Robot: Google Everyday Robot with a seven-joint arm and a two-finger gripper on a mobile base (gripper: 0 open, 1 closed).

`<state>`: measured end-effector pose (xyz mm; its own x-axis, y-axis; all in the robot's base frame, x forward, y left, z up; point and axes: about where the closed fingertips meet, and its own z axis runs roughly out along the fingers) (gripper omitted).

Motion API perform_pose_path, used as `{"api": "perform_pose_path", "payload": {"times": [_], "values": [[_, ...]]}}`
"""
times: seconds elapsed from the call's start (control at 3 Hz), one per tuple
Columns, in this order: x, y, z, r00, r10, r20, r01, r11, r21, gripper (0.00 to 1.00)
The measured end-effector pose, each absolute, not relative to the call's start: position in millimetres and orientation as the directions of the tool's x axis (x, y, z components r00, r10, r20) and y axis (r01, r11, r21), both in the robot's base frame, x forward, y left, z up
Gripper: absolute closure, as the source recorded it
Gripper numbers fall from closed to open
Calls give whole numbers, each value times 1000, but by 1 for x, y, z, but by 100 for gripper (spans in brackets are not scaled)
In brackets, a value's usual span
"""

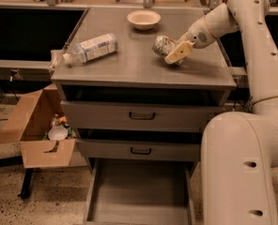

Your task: Pick 7up can from bottom drawer and place on counter

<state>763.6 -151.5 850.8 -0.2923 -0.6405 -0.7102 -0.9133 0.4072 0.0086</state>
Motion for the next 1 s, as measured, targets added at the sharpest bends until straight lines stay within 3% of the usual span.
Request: {"api": "perform_pose_path", "payload": {"times": [0.67, 1.0], "values": [[764, -151, 851, -292, -640, -710, -913, 407, 9, 7], [764, -151, 851, -292, -640, -710, -913, 407, 9, 0]]}}
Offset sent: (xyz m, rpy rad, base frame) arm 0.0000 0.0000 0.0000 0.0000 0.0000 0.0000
